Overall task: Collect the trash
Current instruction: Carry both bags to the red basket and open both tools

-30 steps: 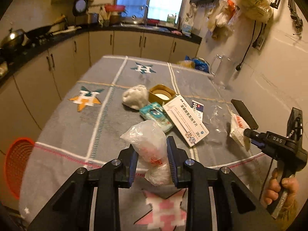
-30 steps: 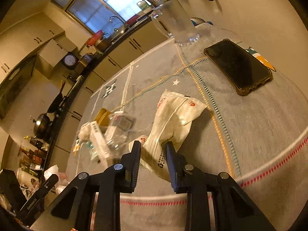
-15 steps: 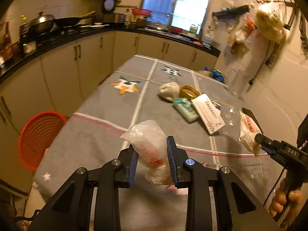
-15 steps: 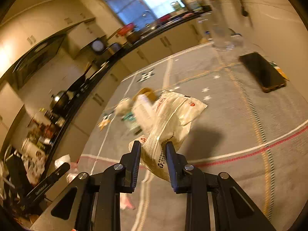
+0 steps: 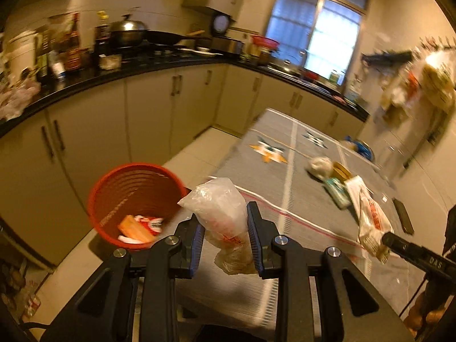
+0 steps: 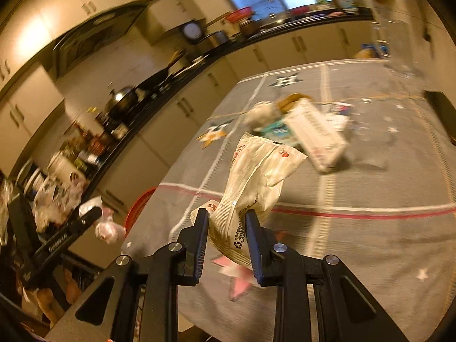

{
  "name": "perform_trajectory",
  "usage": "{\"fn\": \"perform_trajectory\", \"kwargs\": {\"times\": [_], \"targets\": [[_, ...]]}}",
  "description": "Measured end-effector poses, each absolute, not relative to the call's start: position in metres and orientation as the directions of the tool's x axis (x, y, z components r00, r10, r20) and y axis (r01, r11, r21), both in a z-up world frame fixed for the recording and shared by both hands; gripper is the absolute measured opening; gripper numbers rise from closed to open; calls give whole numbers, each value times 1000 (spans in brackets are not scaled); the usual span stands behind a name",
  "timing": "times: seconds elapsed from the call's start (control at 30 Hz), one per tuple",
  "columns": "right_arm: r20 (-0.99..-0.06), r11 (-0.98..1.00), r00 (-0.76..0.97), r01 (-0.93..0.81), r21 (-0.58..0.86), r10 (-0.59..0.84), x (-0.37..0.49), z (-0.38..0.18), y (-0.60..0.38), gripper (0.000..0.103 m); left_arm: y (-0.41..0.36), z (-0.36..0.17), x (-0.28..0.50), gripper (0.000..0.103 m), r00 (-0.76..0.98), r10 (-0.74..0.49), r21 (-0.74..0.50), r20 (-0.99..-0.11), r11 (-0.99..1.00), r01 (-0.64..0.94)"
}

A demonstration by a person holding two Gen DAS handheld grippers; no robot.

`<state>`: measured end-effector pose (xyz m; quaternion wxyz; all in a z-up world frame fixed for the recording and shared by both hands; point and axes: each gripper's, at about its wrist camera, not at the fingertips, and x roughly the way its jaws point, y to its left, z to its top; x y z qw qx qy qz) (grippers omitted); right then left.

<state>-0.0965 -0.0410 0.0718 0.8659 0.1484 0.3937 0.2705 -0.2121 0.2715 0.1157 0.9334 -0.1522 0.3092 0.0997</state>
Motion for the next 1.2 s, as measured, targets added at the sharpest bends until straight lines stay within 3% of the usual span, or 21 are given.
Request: {"fn": "perform_trajectory", "kwargs": {"times": [0.4,0.77,1.0,1.1,1.2], "targets": [[-645,729,380,-522,443,664,-52,64,113,29,374,76,-188,28,722,202,-210,-662,874,-437],[-690,651,233,-621,436,685,-15,35,261,29,436,37,-161,28,675,203,-219,-709,846,-485],[-710,637,191,-635,437,678,-1,10,305,32,452,23,-157,28,657,199,-225,-727,836,-501],[-713,643,192,-626,440,675,3,5,306,44,454,18,-157,34,647,197,-225,-736,831,-509],[-713,654,201,-612,444,672,6,3,297,49,453,17,-159,48,644,197,-224,-739,830,-511]]}}
